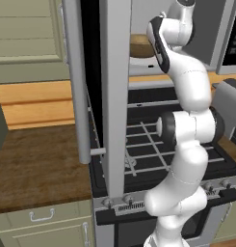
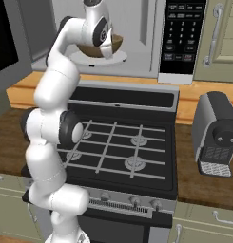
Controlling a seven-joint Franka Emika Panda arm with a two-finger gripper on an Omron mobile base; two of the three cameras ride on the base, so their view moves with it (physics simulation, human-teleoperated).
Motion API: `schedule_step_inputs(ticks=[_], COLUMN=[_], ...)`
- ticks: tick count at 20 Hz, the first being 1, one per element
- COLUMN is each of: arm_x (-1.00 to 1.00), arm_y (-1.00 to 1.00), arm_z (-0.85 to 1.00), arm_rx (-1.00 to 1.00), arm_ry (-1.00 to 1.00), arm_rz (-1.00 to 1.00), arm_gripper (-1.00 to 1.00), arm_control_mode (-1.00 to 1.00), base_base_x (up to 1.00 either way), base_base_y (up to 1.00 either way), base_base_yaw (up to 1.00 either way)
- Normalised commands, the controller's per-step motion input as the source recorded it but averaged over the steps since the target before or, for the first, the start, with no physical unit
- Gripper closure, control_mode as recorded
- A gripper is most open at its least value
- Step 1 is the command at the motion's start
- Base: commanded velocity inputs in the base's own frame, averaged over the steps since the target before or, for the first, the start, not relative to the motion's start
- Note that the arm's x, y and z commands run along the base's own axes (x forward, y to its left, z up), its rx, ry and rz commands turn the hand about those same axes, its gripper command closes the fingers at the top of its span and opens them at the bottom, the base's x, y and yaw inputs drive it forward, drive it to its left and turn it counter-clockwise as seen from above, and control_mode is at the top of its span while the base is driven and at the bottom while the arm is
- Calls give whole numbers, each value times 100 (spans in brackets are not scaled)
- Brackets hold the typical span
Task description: Open the microwave, place the bowl with waffle inside the microwave, then close the microwave door and turn it on.
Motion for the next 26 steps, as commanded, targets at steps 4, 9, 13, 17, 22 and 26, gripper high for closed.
schedule_step_inputs(ticks=[4,9,13,17,22,26], arm_x=[-71,-99,-100,-100,-100,-100], arm_y=[-2,0,0,4,13,13], arm_z=[52,24,-8,-2,-13,-20], arm_rx=[1,0,0,0,0,0], arm_ry=[-37,-23,-18,-17,-16,-14], arm_rz=[-3,0,0,0,0,0], arm_gripper=[-100,-100,-100,-100,100,100], arm_control_mode=[-100,-100,-100,-100,-100,-100], base_base_x=[0,0,0,0,0,0], base_base_y=[0,0,0,0,0,0], base_base_yaw=[0,0,0,0,0,0])
